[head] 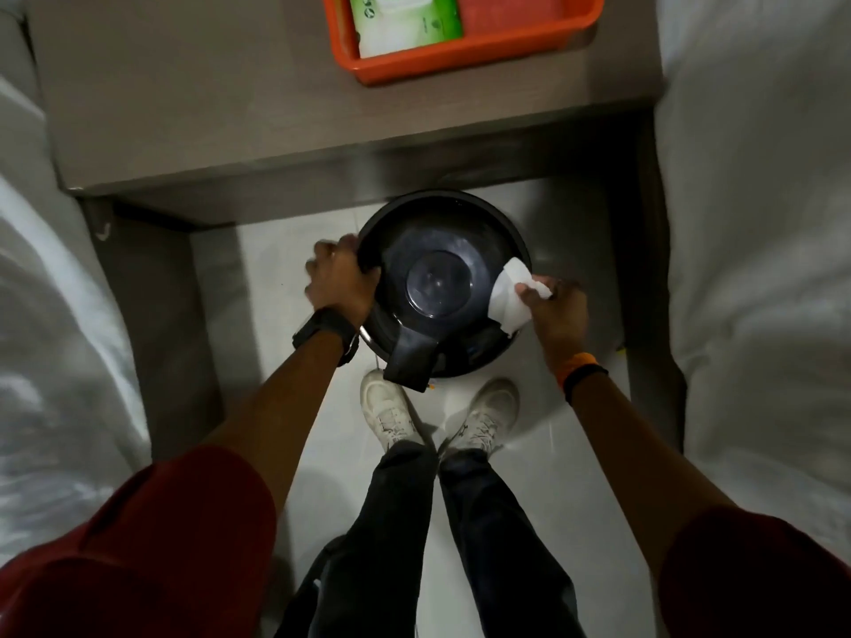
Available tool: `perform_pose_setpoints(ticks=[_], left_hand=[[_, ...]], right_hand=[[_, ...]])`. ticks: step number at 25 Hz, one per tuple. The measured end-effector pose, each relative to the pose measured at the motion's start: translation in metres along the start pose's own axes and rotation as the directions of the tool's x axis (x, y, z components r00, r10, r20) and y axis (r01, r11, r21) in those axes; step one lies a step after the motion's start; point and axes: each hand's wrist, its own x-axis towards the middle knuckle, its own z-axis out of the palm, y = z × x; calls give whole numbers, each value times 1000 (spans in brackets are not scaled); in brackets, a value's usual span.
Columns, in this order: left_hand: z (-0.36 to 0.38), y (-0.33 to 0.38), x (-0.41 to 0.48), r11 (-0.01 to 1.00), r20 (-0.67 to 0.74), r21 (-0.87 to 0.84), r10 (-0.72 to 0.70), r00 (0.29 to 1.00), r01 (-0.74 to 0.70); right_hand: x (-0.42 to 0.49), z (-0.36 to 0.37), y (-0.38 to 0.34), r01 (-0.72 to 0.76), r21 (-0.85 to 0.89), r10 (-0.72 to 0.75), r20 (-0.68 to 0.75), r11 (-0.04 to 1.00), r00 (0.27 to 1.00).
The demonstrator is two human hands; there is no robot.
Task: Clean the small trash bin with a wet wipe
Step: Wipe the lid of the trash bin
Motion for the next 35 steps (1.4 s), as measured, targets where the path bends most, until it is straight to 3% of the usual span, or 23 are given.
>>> perform_pose_setpoints(ticks=[2,4,5,7,9,12,13,15,16,18,19,21,23,25,30,33,35], left_hand=[[-3,-17,3,967,233,-123,-189,954,221],[4,-23,4,910,451,-280,-156,879,305],[6,-25,8,896,477,-330,-114,872,297],[8,-27,19,921,408,-339,-39,912,191],[5,-18,33,980,317,-197,31,948,34],[2,10,47,965,268,2,253,930,-263],[5,17,45,939,237,55,318,918,-340],[10,19,33,922,68,95,369,927,-374],[14,12,22,943,-51,46,330,942,-328],[24,-10,-6,972,-180,-194,97,979,-132],[30,-20,-19,935,-130,-355,-57,990,7],[47,-32,-40,774,155,-565,-241,958,286],[62,-33,-51,646,407,-640,-174,897,415],[70,-27,-55,601,438,-693,-85,895,397],[55,-29,-37,746,281,-599,-146,948,292],[31,-42,-7,904,153,-422,-7,988,71],[14,-46,14,955,153,-293,93,984,-45]], right_hand=[[9,5,-5,-6,12,5,36,1000,999],[12,9,-8,-54,-19,56,134,998,989],[9,12,-7,-79,-42,85,146,996,986],[-9,16,1,-163,-18,164,135,986,977],[-40,21,15,-266,33,257,170,963,951],[-79,31,22,-415,-173,450,309,893,838],[-85,32,20,-397,-293,484,350,870,802],[-80,28,10,-239,-424,371,263,873,891],[-72,22,1,-169,-408,251,156,897,955],[-49,9,-23,-46,-275,33,-51,960,998],[-34,6,-34,10,-197,-31,-101,980,994],[1,5,-49,50,-120,-56,-46,991,997],[33,10,-54,-2,-181,20,95,984,995],[52,16,-55,-16,-244,54,150,970,987],[53,15,-41,-29,-361,103,188,932,977],[31,18,-27,5,-476,139,268,880,953],[13,25,-18,20,-576,214,337,817,917]])
